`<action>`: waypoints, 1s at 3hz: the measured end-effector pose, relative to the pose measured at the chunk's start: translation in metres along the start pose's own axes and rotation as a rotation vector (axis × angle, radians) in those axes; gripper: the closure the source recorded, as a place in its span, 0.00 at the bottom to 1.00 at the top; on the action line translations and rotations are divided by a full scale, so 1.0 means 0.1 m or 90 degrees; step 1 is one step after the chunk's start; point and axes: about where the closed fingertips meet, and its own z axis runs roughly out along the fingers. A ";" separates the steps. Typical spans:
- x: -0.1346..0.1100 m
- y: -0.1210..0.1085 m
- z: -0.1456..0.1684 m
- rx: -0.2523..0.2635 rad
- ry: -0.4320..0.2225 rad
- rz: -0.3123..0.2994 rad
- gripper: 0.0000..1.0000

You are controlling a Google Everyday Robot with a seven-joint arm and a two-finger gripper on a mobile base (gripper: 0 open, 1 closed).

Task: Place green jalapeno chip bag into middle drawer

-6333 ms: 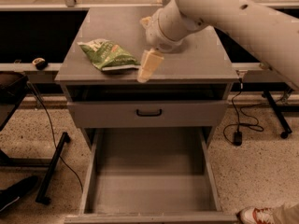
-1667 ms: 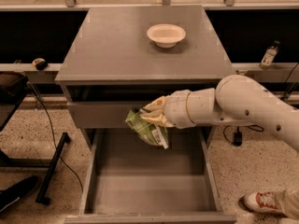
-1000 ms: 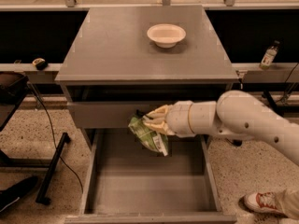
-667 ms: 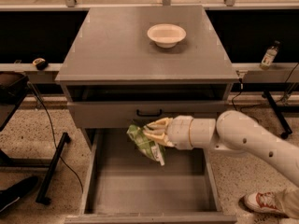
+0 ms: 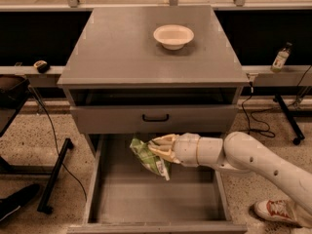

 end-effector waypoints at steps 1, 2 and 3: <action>0.21 -0.02 0.06 -0.009 0.000 -0.013 1.00; 0.80 0.00 0.15 0.018 -0.004 -0.017 1.00; 1.32 0.01 0.25 0.048 -0.008 -0.007 1.00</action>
Offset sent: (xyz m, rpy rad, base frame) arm 0.0251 -0.0418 -0.1891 0.0307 -0.0609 -0.1447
